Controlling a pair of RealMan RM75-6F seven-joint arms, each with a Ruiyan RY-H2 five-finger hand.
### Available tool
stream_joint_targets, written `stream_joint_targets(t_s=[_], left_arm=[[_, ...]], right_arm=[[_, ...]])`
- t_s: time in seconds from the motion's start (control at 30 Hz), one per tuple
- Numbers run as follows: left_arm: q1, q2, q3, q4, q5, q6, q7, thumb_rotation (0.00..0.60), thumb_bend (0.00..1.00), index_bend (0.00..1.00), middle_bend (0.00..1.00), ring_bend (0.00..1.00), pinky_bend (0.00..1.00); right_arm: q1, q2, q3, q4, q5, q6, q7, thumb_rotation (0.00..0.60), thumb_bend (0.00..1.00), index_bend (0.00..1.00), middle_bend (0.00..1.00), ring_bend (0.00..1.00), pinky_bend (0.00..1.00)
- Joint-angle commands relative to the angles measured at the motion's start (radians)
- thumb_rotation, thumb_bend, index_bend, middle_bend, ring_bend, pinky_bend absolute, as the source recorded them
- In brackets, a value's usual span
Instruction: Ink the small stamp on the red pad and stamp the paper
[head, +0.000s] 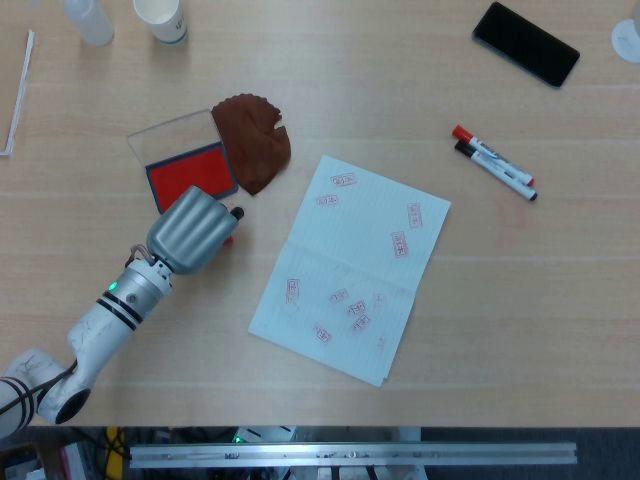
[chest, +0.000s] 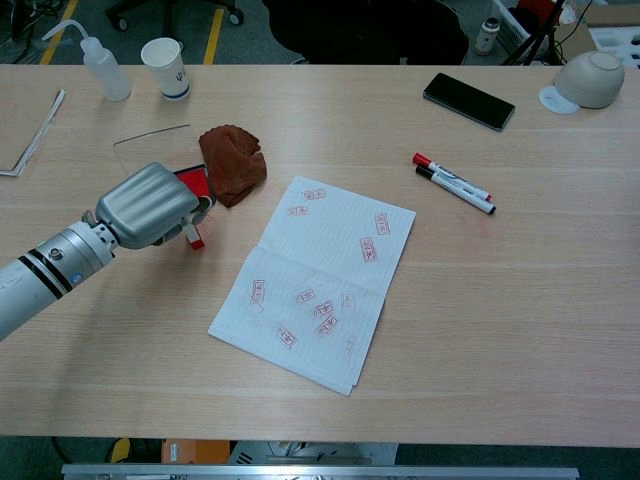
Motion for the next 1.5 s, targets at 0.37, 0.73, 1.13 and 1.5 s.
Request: stream_joint_targets(t_s=[0.37, 0.73, 1.13, 1.5], left_arm=[[0.003, 0.054, -0.007, -0.100, -0.005, 0.017, 0.027, 0.600, 0.31, 0.36, 1.00, 0.99, 1.00], [0.029, 0.285, -0.056, -0.436, -0.104, 0.020, 0.004, 0.600, 0.31, 0.32, 0.92, 0.89, 1.00], [0.153, 0.475, -0.104, -0.594, -0.325, 0.088, -0.119, 0.600, 0.31, 0.32, 0.70, 0.64, 1.00], [0.304, 0.538, -0.082, -0.593, -0.323, 0.256, -0.242, 0.600, 0.31, 0.36, 0.69, 0.62, 1.00]], right_arm=[[0.001, 0.000, 0.003, -0.003, 0.000, 0.002, -0.003, 0.600, 0.19, 0.25, 0.31, 0.19, 0.24], [0.010, 0.015, 0.007, -0.004, 0.005, -0.014, 0.011, 0.600, 0.19, 0.25, 0.31, 0.19, 0.24], [0.029, 0.011, 0.003, 0.021, -0.006, -0.045, 0.040, 0.600, 0.19, 0.25, 0.31, 0.19, 0.24], [0.025, 0.000, -0.008, 0.023, -0.044, -0.021, 0.040, 0.600, 0.19, 0.25, 0.31, 0.19, 0.24]])
